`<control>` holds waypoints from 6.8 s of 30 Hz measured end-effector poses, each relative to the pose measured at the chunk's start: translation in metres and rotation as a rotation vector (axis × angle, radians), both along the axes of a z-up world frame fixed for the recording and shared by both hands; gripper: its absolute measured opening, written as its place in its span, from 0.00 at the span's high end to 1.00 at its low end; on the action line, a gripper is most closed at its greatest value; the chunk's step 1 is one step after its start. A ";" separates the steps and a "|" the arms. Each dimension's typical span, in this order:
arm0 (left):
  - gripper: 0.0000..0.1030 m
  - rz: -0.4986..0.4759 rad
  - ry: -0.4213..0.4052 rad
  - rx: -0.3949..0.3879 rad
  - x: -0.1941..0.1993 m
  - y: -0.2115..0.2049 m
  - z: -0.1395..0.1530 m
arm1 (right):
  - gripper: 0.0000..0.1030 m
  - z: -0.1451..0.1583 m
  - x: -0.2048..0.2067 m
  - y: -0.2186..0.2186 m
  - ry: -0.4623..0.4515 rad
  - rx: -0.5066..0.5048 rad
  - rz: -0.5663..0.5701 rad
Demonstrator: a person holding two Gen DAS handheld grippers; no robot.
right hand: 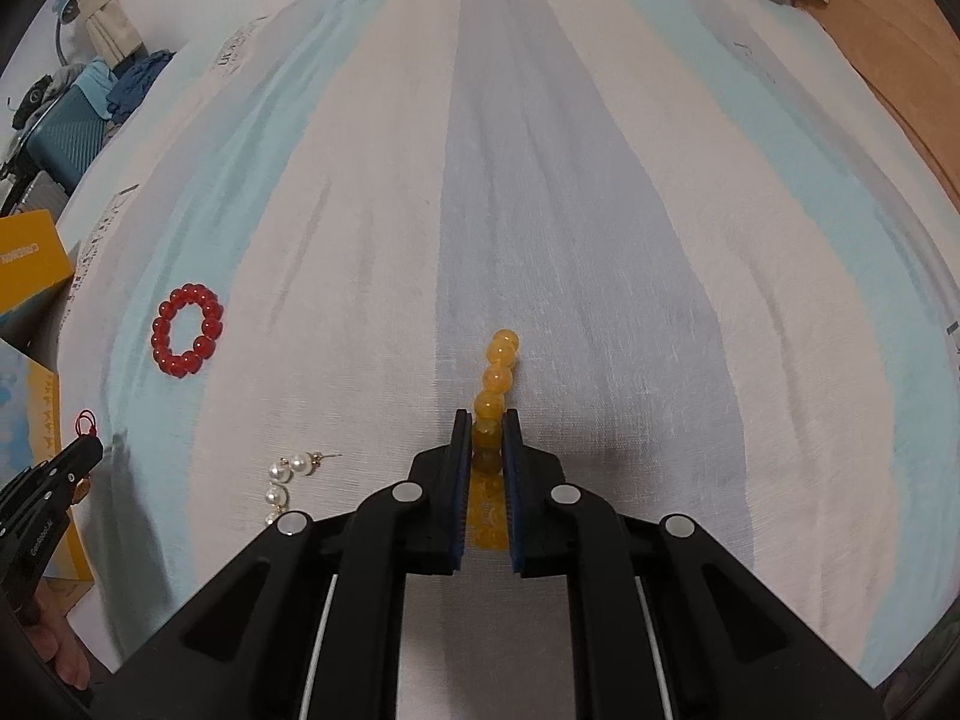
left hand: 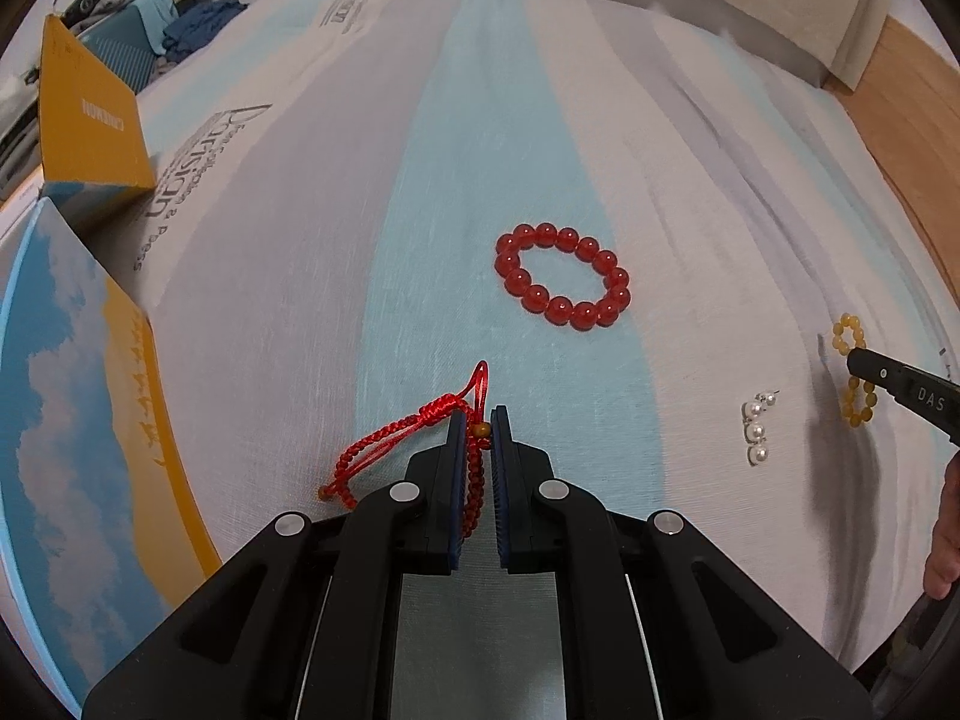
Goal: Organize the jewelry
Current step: 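Lift both bracelets and carry them over the white box, then open the left tool to drop the red cord bracelet while the right tool drops the amber bracelet, then move both open tools back toward the red bead bracelet and pearl earrings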
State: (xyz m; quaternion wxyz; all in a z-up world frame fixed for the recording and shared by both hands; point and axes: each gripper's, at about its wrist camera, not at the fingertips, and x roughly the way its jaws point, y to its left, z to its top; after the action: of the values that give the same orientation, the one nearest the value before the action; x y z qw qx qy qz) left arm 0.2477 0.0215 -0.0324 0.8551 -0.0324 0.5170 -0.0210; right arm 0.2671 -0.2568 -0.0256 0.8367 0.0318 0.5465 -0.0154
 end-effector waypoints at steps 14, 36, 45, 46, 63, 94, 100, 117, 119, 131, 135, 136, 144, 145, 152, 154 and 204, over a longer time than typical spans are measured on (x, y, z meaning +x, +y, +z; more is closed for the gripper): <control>0.93 -0.010 -0.015 0.019 -0.003 -0.004 0.008 | 0.91 0.006 -0.004 0.002 -0.018 -0.022 0.005; 0.93 0.016 -0.073 0.020 -0.052 0.002 0.073 | 0.91 0.078 -0.048 0.044 -0.092 -0.036 0.045; 0.93 0.033 -0.117 0.020 -0.080 0.020 0.107 | 0.91 0.104 -0.069 0.079 -0.122 -0.033 0.094; 0.93 0.037 -0.122 0.021 -0.083 0.023 0.111 | 0.91 0.107 -0.071 0.082 -0.124 -0.033 0.099; 0.93 0.148 -0.178 0.025 -0.132 0.099 0.155 | 0.91 0.148 -0.093 0.188 -0.190 -0.017 0.244; 0.93 0.404 -0.100 0.035 -0.213 0.287 0.118 | 0.91 0.134 -0.144 0.421 -0.176 0.014 0.594; 0.93 0.436 -0.050 0.036 -0.210 0.302 0.095 | 0.91 0.112 -0.146 0.444 -0.143 0.002 0.624; 0.93 0.455 0.012 0.024 -0.199 0.320 0.057 | 0.91 0.065 -0.138 0.474 -0.069 -0.017 0.668; 0.93 0.454 0.021 0.024 -0.199 0.321 0.053 | 0.91 0.061 -0.136 0.476 -0.061 -0.019 0.671; 0.81 0.463 0.028 0.040 -0.200 0.321 0.049 | 0.74 0.057 -0.138 0.480 -0.062 -0.024 0.678; 0.59 0.482 0.012 0.057 -0.203 0.322 0.053 | 0.53 0.065 -0.141 0.477 -0.091 -0.022 0.672; 0.58 0.481 0.011 0.061 -0.204 0.321 0.054 | 0.47 0.068 -0.141 0.475 -0.102 -0.019 0.665; 0.29 0.466 -0.028 0.069 -0.207 0.309 0.069 | 0.30 0.087 -0.138 0.457 -0.138 -0.028 0.610; 0.28 0.465 -0.032 0.070 -0.207 0.308 0.071 | 0.27 0.089 -0.138 0.454 -0.141 -0.028 0.604; 0.08 0.443 -0.059 0.099 -0.204 0.289 0.085 | 0.16 0.105 -0.135 0.431 -0.174 -0.029 0.561; 0.06 0.423 -0.073 0.122 -0.202 0.279 0.089 | 0.12 0.109 -0.134 0.423 -0.181 -0.031 0.553; 0.06 0.147 -0.148 0.072 -0.063 0.063 0.087 | 0.07 0.080 -0.050 0.124 -0.164 -0.030 0.132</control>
State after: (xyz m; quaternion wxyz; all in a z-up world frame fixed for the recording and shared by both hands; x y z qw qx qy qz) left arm 0.1850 0.0850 0.0549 0.8908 -0.0377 0.4492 0.0580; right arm 0.2166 -0.1333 0.0541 0.8782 -0.0157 0.4768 0.0342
